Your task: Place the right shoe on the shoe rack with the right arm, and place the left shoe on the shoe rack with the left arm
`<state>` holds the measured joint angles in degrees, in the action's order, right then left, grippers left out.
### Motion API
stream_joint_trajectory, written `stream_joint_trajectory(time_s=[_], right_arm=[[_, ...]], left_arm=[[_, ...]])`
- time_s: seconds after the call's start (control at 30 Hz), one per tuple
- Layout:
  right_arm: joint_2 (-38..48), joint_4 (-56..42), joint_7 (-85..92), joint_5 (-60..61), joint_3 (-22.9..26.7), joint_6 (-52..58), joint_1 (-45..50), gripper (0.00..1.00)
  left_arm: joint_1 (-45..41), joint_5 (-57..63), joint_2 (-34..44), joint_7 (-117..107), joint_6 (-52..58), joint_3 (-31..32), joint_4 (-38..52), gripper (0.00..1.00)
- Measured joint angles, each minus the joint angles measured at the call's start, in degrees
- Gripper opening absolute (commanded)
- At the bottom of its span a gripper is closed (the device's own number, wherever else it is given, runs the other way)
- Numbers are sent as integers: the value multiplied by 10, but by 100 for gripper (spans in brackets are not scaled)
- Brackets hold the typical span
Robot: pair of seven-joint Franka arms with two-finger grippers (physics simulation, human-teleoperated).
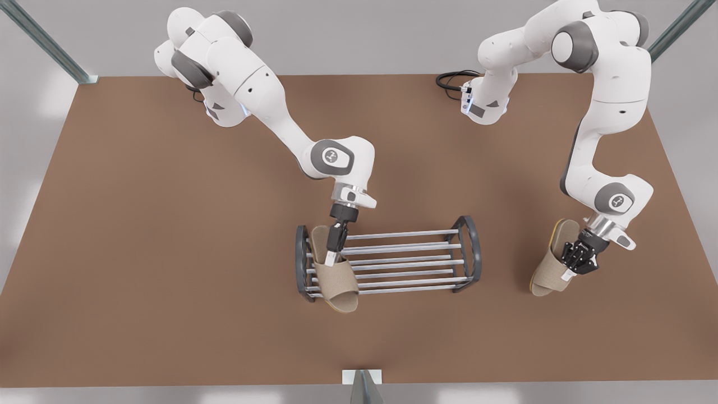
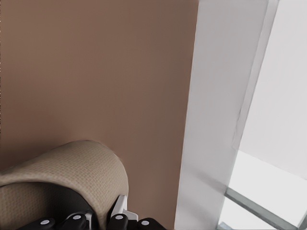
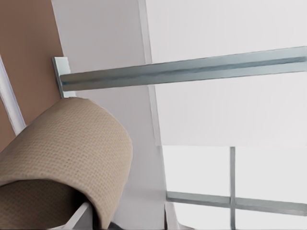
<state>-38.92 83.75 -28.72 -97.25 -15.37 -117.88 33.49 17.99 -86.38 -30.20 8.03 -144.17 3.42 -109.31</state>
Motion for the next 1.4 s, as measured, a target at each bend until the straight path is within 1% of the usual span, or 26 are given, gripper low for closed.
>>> stream_joint_trajectory(time_s=[0.23, 0.33, 0.4, 0.5, 0.6, 0.67, 0.73, 0.77, 0.8, 0.87, 0.9, 0.93, 0.97, 1.0, 1.03, 1.07, 1.1, 1.17, 1.23, 1.33, 1.4], right_arm=[[6, 21, 7, 18, 0, 1, -2, 100], [18, 37, 11, 23, -1, 0, -4, 100], [28, 38, 14, 27, -17, 1, -5, 100], [52, 15, 19, 72, -40, 3, -18, 100], [102, 5, 27, 181, -44, 5, -62, 100], [164, 25, 31, 350, 3, 6, -123, 100], [234, 77, 36, 556, 64, 16, -210, 100], [262, 123, 43, 642, 91, 18, -255, 100], [277, 154, 53, 708, 104, 20, -307, 100], [288, 176, 72, 794, 114, 25, -371, 100], [294, 168, 82, 822, 129, 34, -368, 100], [294, 134, 90, 843, 147, 54, -355, 100], [285, 92, 98, 860, 156, 79, -344, 100], [279, 73, 106, 874, 161, 96, -336, 100], [276, 64, 115, 889, 164, 108, -330, 96], [274, 56, 123, 903, 164, 121, -329, 96], [272, 43, 131, 911, 150, 132, -337, 100], [272, 9, 145, 914, 115, 148, -345, 100], [272, -12, 157, 915, 101, 161, -343, 100], [270, -18, 172, 917, 96, 169, -340, 100], [270, -18, 181, 917, 97, 170, -341, 100]], left_arm=[[0, 1, -9, -41, 1, 0, 9, 22], [0, 4, 10, -55, 4, 0, 8, 22], [1, 11, 23, -65, 8, -1, 6, 22], [1, 22, 59, -83, 14, -1, -5, 22], [1, 38, 114, -105, 27, -3, -14, 22], [3, 45, 146, -121, 37, 0, -15, 22], [-1, 53, 165, -138, 36, 31, -1, 22], [-5, 55, 171, -147, 22, 63, 7, 22], [-19, 56, 174, -157, 0, 95, 13, 22], [-55, 59, 193, -180, -51, 136, 18, 22], [-77, 60, 199, -193, -78, 145, 18, 22], [-98, 60, 203, -206, -103, 149, 19, 22], [-118, 61, 205, -217, -127, 151, 20, 22], [-141, 60, 203, -229, -154, 153, 21, 22], [-169, 60, 200, -239, -182, 154, 22, 22], [-200, 60, 194, -249, -210, 155, 28, 22], [-229, 60, 190, -258, -236, 155, 34, 22], [-280, 59, 180, -274, -287, 156, 45, 22], [-319, 56, 165, -289, -332, 157, 48, 22], [-337, 58, 131, -307, -379, 157, 49, 22], [-340, 82, 113, -317, -401, 157, 47, 22]])
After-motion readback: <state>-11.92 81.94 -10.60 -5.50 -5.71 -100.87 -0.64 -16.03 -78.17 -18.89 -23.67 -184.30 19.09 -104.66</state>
